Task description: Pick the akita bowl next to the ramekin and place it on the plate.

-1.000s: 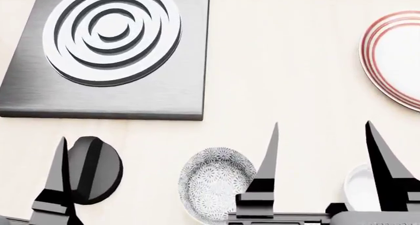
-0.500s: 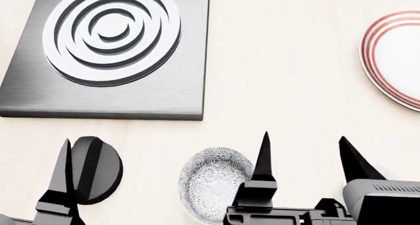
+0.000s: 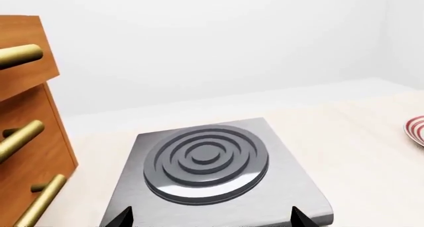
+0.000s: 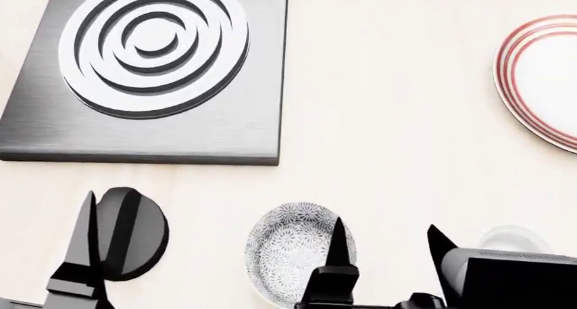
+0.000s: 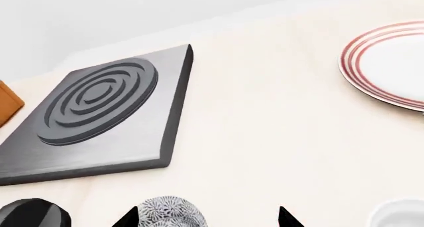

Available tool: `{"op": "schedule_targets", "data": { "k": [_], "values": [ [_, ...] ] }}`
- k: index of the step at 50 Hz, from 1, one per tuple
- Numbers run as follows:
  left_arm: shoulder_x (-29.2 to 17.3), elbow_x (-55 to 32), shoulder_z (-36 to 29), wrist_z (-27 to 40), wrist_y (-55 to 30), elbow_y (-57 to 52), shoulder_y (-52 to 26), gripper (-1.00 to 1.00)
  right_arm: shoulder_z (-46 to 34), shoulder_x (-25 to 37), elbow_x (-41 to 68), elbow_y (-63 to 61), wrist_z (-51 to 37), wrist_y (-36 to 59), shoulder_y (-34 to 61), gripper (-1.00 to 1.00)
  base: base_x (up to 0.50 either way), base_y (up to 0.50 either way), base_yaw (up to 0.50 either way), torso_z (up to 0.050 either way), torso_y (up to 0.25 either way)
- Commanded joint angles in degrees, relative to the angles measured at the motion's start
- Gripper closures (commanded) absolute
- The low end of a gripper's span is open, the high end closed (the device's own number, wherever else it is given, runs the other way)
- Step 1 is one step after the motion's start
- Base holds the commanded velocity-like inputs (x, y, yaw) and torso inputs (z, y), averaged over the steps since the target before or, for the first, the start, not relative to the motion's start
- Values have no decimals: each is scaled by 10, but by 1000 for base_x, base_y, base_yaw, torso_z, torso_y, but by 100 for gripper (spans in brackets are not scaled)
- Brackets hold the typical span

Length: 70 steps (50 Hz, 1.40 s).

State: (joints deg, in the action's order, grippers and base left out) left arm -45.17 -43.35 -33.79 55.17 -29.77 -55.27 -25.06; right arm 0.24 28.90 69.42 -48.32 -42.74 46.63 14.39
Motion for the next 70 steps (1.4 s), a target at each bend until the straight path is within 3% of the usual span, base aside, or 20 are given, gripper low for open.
{"op": "schedule_targets", "data": {
  "k": [1, 17, 70],
  "values": [
    [4, 2, 14, -13, 7, -3, 7, -100, -3, -14, 24, 12, 6, 14, -1, -100, 0, 0, 0, 0, 0],
    [2, 2, 12, -12, 12, -1, 7, -100, -11, -39, -4, 47, 45, -18, -48, -100, 0, 0, 0, 0, 0],
    [-8, -6, 12, -3, 22, 0, 4, -100, -48, -68, -50, 149, 101, -53, -36, -100, 0, 0, 0, 0, 0]
  ]
}}
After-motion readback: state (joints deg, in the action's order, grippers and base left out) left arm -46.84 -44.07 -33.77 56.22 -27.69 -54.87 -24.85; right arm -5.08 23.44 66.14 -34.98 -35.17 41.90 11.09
